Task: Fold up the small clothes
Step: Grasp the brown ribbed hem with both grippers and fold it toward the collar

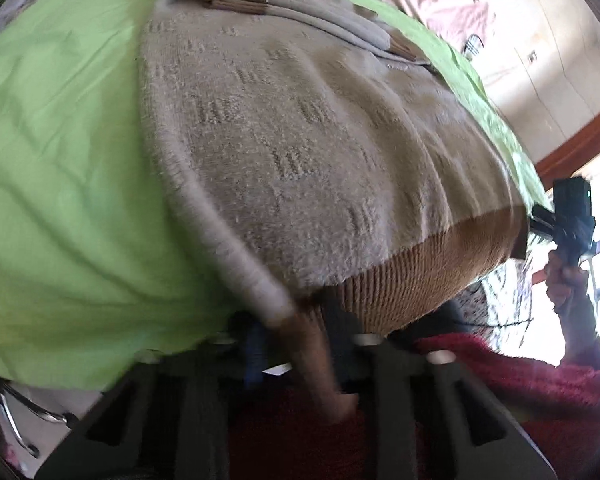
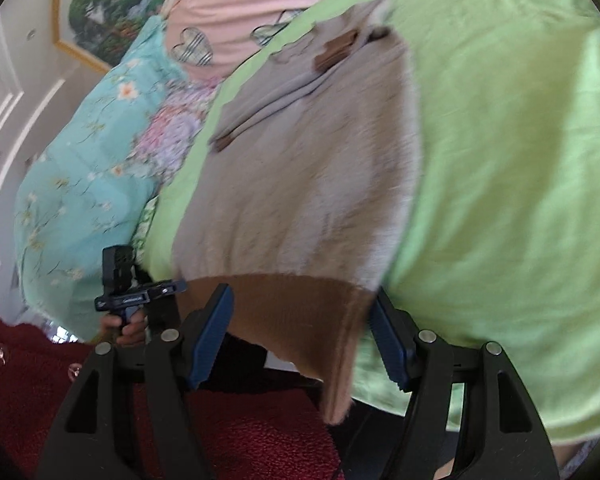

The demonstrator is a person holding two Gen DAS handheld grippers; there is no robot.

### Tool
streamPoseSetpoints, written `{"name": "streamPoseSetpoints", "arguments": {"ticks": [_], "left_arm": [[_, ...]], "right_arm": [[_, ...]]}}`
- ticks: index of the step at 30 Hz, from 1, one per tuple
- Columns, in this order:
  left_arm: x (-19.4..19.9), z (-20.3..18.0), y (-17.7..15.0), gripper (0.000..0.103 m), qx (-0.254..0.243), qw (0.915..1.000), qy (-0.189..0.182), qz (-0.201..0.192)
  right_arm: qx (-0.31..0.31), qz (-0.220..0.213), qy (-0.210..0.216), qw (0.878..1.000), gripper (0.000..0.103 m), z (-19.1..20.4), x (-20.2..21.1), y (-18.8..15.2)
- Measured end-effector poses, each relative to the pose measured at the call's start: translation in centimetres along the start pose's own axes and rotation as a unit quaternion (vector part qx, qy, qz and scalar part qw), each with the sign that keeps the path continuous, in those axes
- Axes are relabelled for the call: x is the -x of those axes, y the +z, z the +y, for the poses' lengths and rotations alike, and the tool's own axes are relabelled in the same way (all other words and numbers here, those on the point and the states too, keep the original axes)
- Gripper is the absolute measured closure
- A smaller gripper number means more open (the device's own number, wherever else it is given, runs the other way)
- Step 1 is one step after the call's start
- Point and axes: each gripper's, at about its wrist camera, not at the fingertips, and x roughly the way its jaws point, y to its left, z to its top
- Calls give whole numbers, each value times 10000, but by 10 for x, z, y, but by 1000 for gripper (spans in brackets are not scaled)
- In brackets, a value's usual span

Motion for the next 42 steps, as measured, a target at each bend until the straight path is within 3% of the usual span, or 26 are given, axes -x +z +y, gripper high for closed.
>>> {"name": "streamPoseSetpoints", "arguments": {"ticks": [1, 3, 9, 13, 19, 26, 30, 36, 42], "left_arm": [[2, 2, 0, 93, -16, 10000, -55, -8], [9, 4, -2, 97, -92, 9998, -113, -123], [46, 6, -2, 98, -92, 9957, -522, -760], [76, 20, 18, 98, 263, 9862, -855, -1393], [106, 21, 61, 98, 291, 9733, -917, -2084], [117, 31, 135, 98, 322, 9518, -977, -2890], [108, 45, 181, 98, 382, 9481, -923, -3019], [78, 70, 245, 98, 580, 9516, -711, -2932], [43, 100, 291, 98, 923, 9560, -618, -2716]], "right_arm": [[-26, 5, 9, 10000, 64, -2, -1, 0], [-150, 134, -86, 9998, 95, -9, -5, 1], [-69, -286, 351, 9990, 95, -5, 21, -1], [-52, -651, 643, 9958, 95, -1, 32, 14], [144, -1249, 1008, 9869, 95, 16, 38, 68], [172, -1779, 1058, 9782, 95, 17, 24, 149], [53, -1993, 984, 9750, 95, 11, 10, 194], [-37, -1939, 637, 9790, 95, 1, -26, 259], [-314, -1902, 260, 9809, 95, -25, -61, 300]]}}
